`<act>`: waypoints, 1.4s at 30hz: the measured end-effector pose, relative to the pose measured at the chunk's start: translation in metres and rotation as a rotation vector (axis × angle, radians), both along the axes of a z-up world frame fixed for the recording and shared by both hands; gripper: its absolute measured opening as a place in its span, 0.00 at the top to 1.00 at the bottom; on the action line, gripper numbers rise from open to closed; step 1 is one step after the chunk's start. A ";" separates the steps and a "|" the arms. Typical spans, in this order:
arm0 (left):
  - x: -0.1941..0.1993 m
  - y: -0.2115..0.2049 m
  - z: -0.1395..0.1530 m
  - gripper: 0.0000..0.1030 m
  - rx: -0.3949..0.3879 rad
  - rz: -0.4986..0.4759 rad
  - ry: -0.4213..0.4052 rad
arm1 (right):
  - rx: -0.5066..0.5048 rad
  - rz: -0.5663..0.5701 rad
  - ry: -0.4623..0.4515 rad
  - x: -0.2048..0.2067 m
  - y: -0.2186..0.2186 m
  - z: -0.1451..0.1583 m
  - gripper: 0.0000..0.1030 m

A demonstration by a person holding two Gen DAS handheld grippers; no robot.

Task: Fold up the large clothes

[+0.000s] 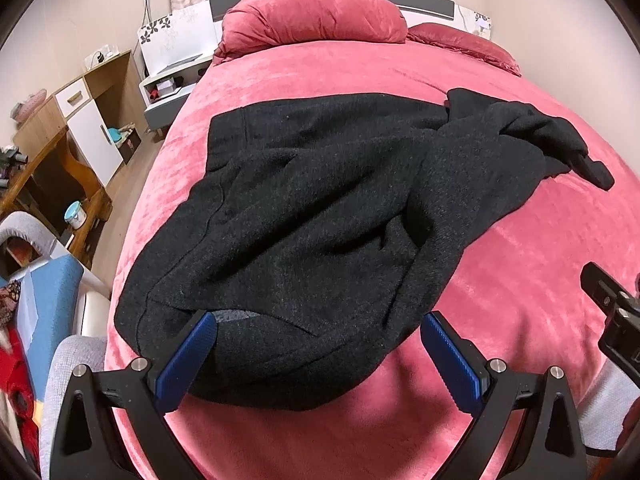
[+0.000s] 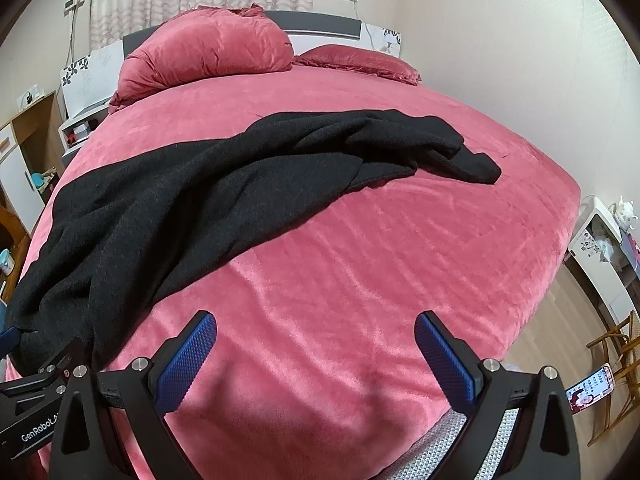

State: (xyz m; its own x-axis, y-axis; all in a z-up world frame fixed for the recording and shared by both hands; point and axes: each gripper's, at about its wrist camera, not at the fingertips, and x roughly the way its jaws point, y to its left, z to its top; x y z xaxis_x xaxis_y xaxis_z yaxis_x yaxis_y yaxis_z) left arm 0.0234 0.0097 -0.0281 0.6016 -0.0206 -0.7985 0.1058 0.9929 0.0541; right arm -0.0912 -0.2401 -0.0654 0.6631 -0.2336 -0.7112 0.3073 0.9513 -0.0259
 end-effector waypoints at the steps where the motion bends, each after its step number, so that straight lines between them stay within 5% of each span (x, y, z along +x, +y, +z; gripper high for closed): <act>1: 0.000 -0.001 -0.001 0.00 0.000 -0.015 -0.001 | 0.006 0.003 0.007 0.001 0.000 -0.002 0.02; 7: -0.005 -0.003 -0.002 0.00 -0.098 -0.191 -0.018 | 0.114 -0.009 0.066 0.011 -0.017 -0.018 0.02; 13: 0.011 0.000 0.000 0.00 -0.057 -0.142 0.009 | 0.218 -0.101 0.120 0.032 -0.061 -0.029 0.10; 18: 0.028 0.031 0.009 0.00 -0.085 -0.090 -0.135 | 0.171 -0.102 0.031 0.060 -0.093 0.001 0.15; 21: 0.043 0.056 0.011 0.00 -0.110 -0.006 -0.237 | 0.107 -0.084 -0.040 0.088 -0.111 0.031 0.15; 27: 0.073 0.070 -0.031 0.00 -0.069 0.069 -0.102 | 0.058 -0.067 -0.067 0.171 -0.140 0.064 0.23; 32: 0.071 0.057 -0.041 0.00 -0.004 0.043 -0.111 | 0.091 -0.100 0.012 0.257 -0.169 0.064 0.33; 42: 0.080 0.063 -0.054 0.00 -0.061 0.044 -0.102 | 0.169 -0.318 0.166 0.380 -0.213 0.021 0.35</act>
State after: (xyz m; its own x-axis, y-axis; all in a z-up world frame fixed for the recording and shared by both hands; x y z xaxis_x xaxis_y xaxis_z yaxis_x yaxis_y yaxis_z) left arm 0.1030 0.0727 -0.0822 0.6813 -0.0396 -0.7309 0.0593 0.9982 0.0012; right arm 0.2889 -0.4529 -0.0444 0.4491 -0.2794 -0.8487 0.5925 0.8041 0.0488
